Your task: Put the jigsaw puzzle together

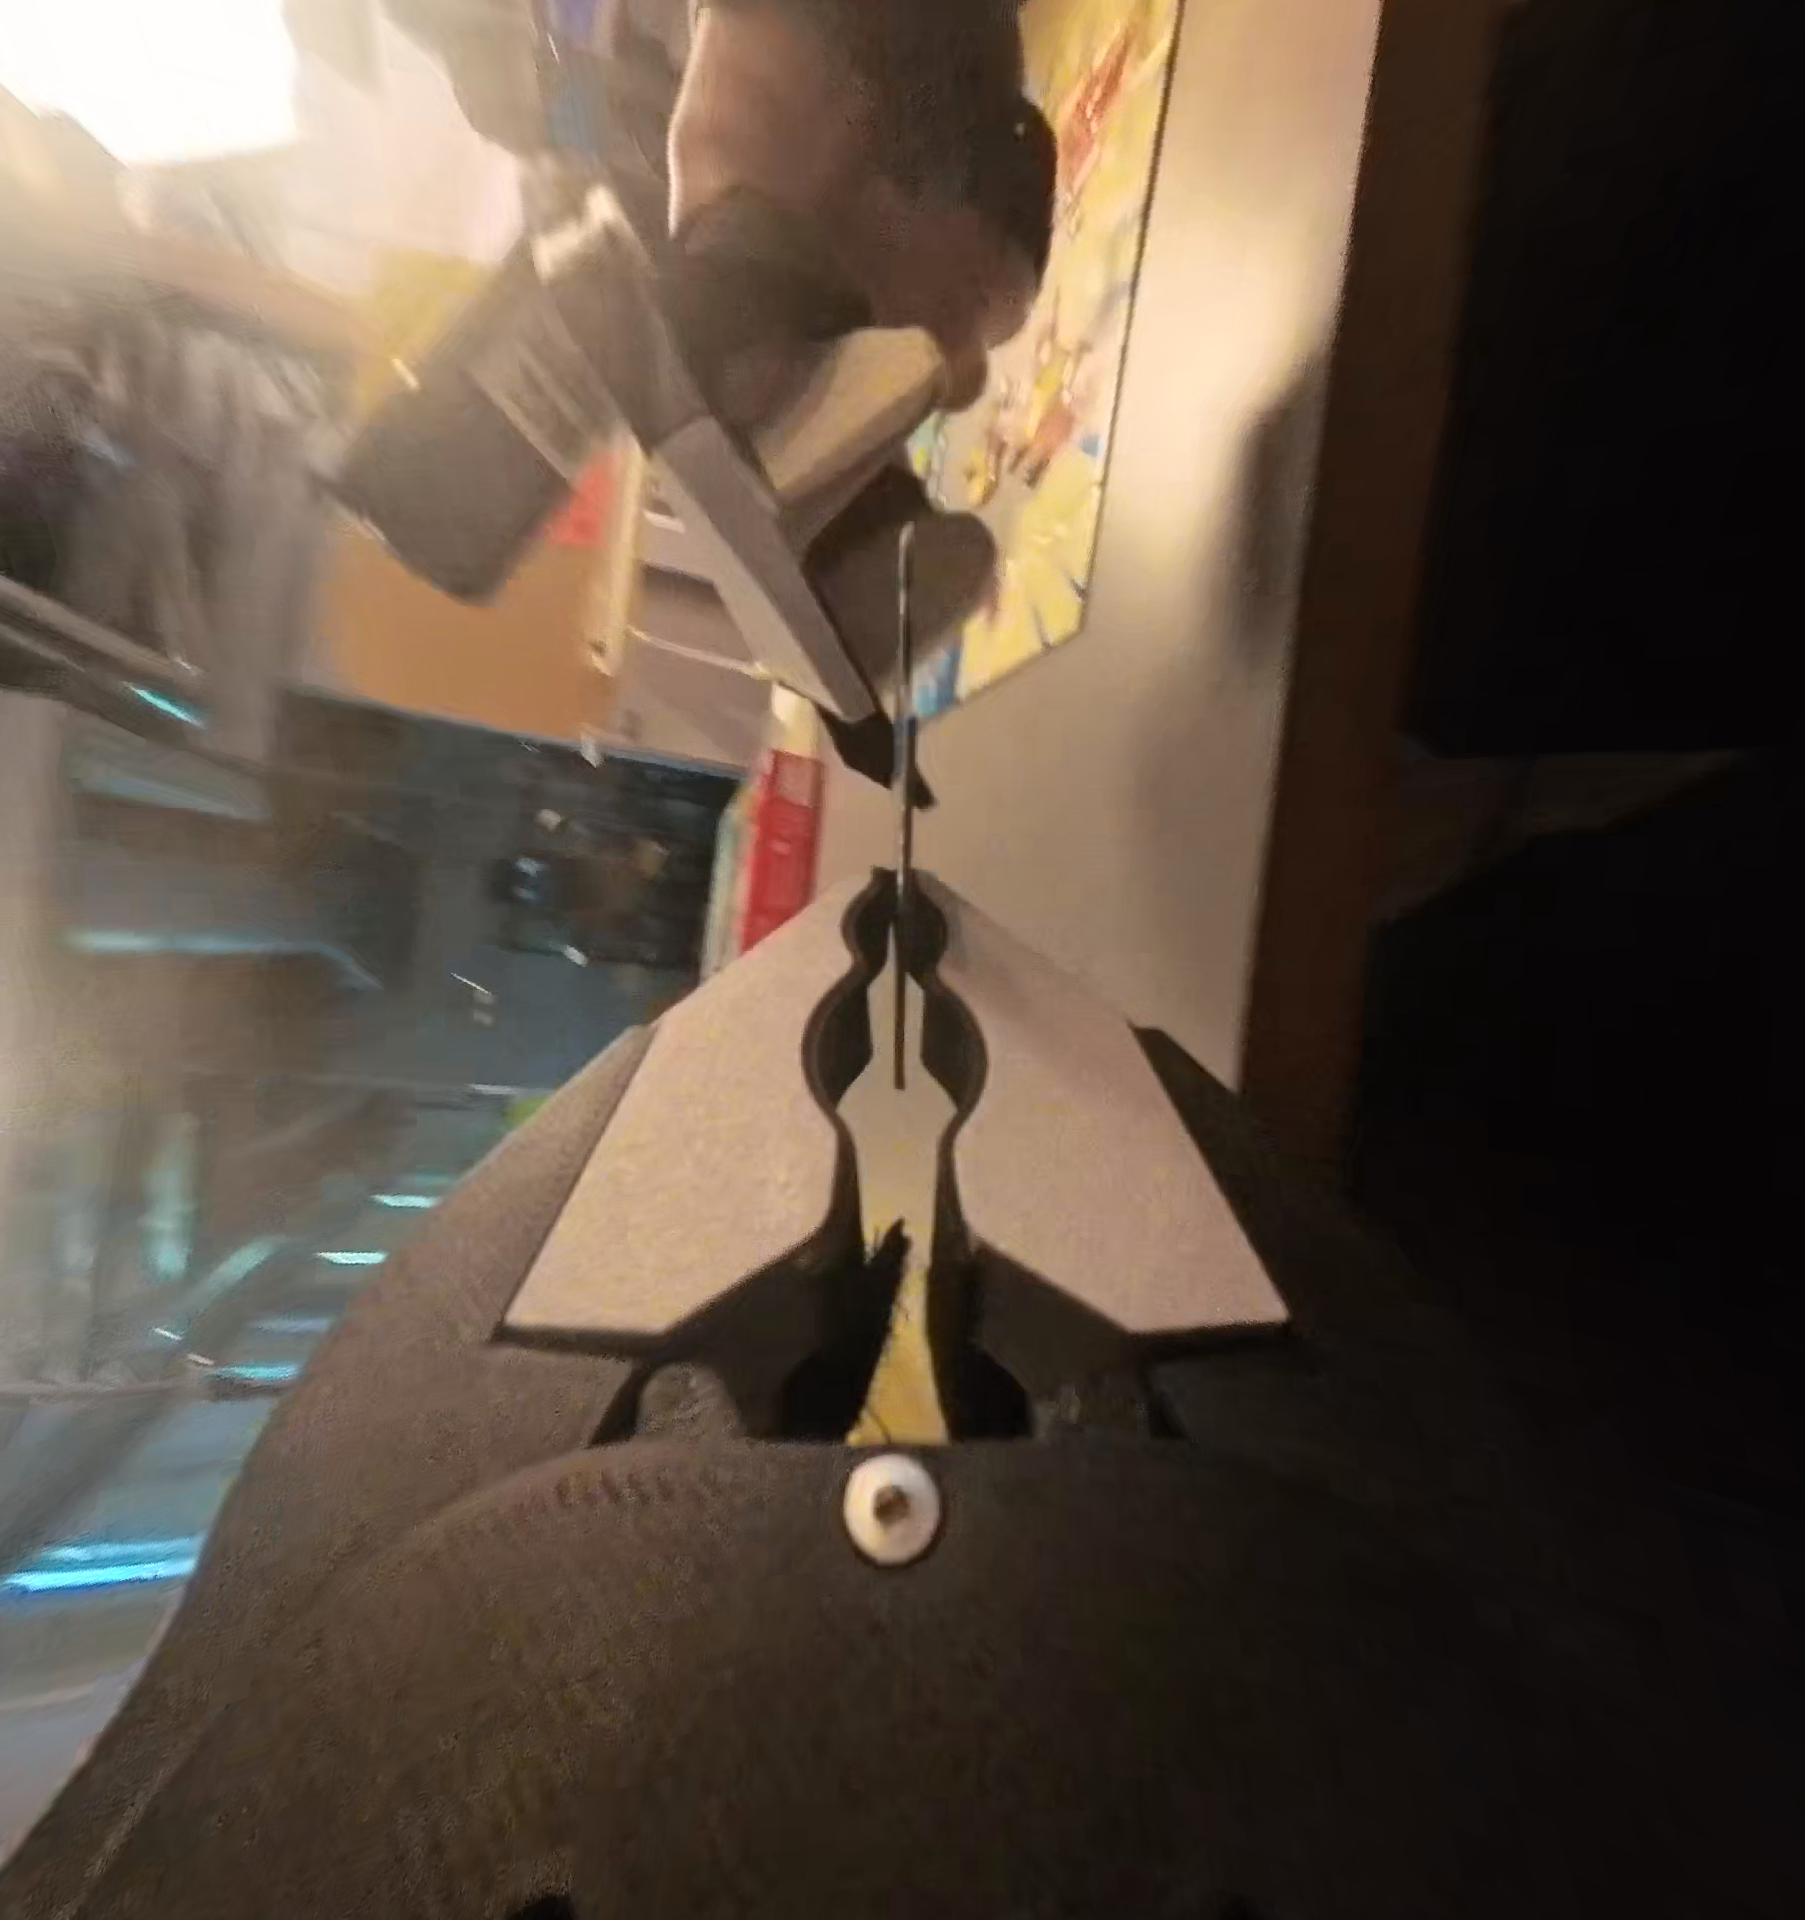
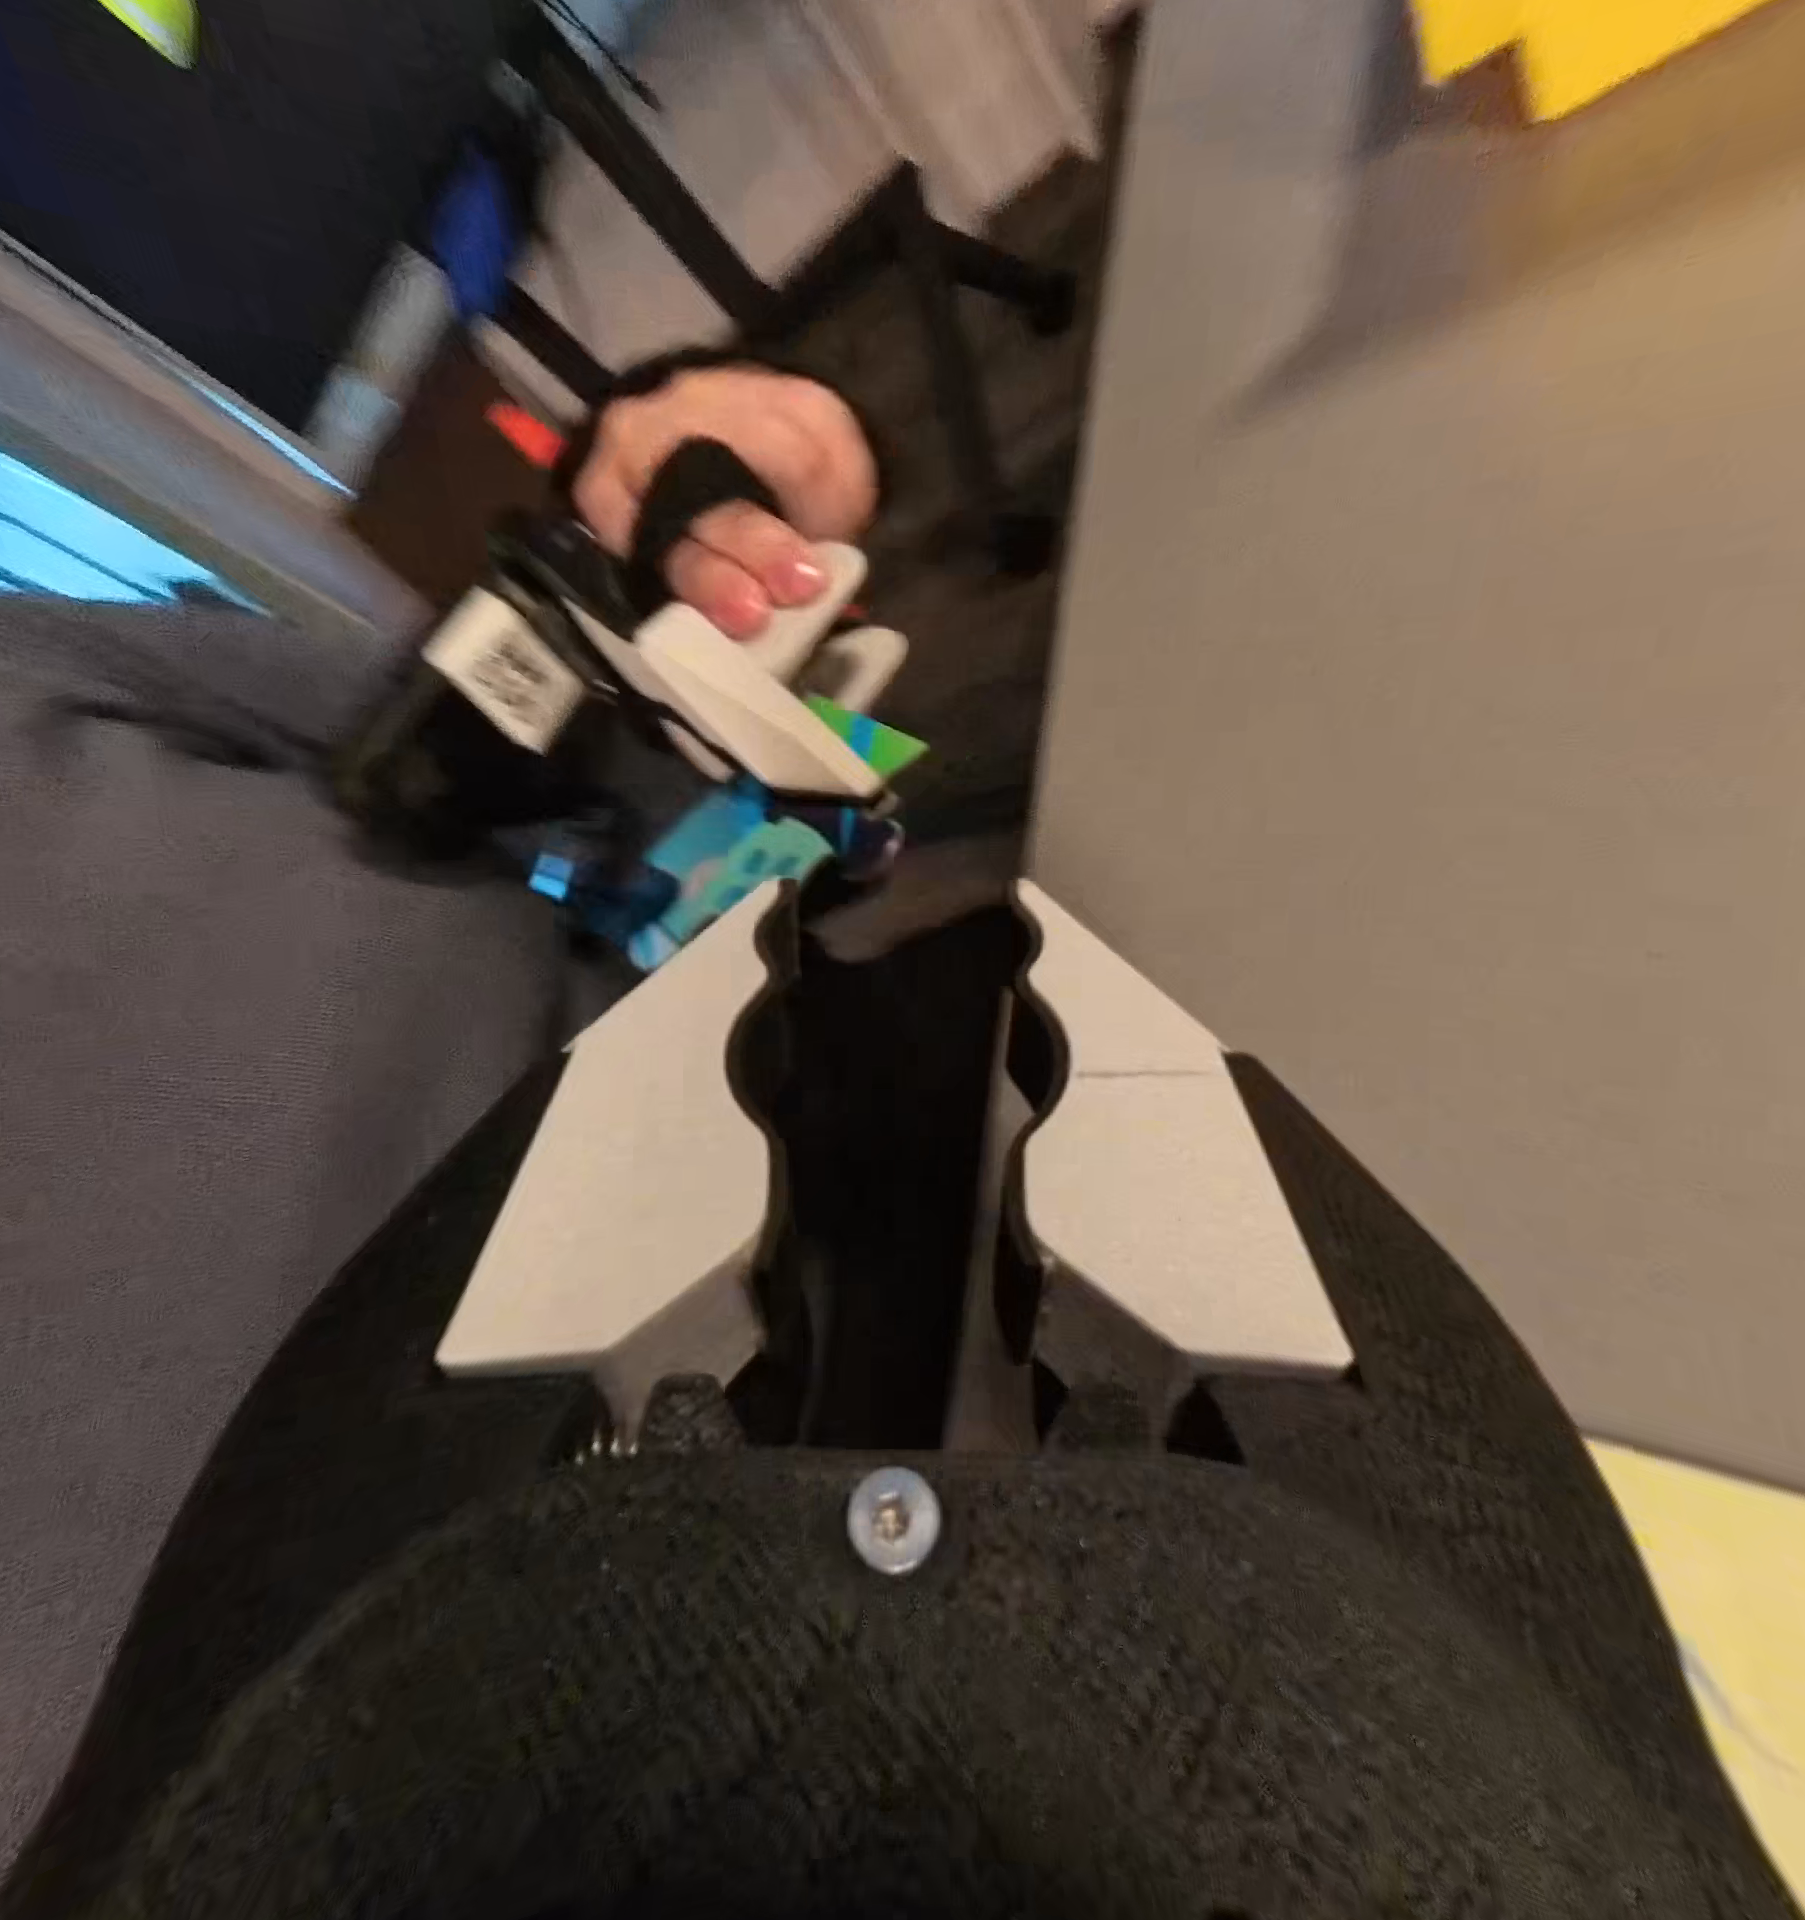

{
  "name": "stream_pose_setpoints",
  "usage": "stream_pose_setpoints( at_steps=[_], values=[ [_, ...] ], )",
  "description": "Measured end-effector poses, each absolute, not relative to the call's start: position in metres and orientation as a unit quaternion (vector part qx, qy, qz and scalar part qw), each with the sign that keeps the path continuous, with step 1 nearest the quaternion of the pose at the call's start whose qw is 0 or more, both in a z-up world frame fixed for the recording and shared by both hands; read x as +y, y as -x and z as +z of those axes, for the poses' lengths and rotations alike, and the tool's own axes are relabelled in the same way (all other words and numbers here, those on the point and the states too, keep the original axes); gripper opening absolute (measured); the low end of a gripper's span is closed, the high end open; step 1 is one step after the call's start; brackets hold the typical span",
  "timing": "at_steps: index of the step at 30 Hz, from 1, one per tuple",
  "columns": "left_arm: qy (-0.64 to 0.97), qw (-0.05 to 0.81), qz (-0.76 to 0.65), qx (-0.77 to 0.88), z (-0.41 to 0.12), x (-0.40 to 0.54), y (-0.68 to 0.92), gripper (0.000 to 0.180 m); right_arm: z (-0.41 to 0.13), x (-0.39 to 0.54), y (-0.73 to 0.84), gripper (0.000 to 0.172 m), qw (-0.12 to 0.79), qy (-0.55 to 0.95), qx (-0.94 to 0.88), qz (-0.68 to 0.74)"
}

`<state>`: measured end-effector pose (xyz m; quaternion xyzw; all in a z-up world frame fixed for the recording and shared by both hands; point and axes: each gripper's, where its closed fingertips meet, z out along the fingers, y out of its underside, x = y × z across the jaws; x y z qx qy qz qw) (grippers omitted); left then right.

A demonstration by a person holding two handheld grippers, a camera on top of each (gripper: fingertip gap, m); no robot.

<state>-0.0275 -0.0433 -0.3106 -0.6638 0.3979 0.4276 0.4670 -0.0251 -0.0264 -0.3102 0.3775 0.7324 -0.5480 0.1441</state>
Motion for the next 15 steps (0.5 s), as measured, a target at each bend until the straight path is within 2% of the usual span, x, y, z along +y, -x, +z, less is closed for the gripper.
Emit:
stream_pose_setpoints(
  at_steps=[3, 5, 8, 9, 10, 12, 13, 14, 15],
  values=[
    [0.598, 0.459, 0.467, 0.461, -0.296, -0.026, 0.024, 0.0, -0.282, -0.027, 0.018, 0.032, 0.252, -0.376, 0.647, -0.614],
    [0.569, 0.449, 0.481, 0.493, -0.293, -0.014, 0.022, 0.0, -0.281, -0.017, 0.018, 0.025, 0.277, -0.395, 0.625, -0.614],
    [0.533, 0.458, 0.492, 0.514, -0.282, 0.004, 0.016, 0.0, -0.286, -0.004, 0.007, 0.027, 0.317, -0.413, 0.609, -0.599],
    [0.524, 0.46, 0.493, 0.52, -0.28, 0.01, 0.014, 0.0, -0.288, 0.0, 0.004, 0.02, 0.319, -0.413, 0.608, -0.599],
    [0.52, 0.458, 0.49, 0.528, -0.28, 0.017, 0.013, 0.0, -0.283, 0.004, 0.001, 0.005, 0.324, -0.403, 0.601, -0.61],
    [0.506, 0.478, 0.493, 0.522, -0.274, 0.031, 0.012, 0.004, -0.276, 0.016, -0.002, 0.0, 0.315, -0.394, 0.588, -0.633],
    [0.509, 0.497, 0.488, 0.506, -0.27, 0.039, 0.012, 0.009, -0.274, 0.024, -0.001, 0.0, 0.299, -0.394, 0.588, -0.64],
    [0.53, 0.511, 0.473, 0.484, -0.268, 0.047, 0.017, 0.024, -0.274, 0.033, 0.0, 0.0, 0.277, -0.397, 0.589, -0.647],
    [0.57, 0.516, 0.45, 0.454, -0.271, 0.056, 0.026, 0.056, -0.271, 0.045, 0.004, 0.0, 0.249, -0.402, 0.586, -0.658]
  ],
)
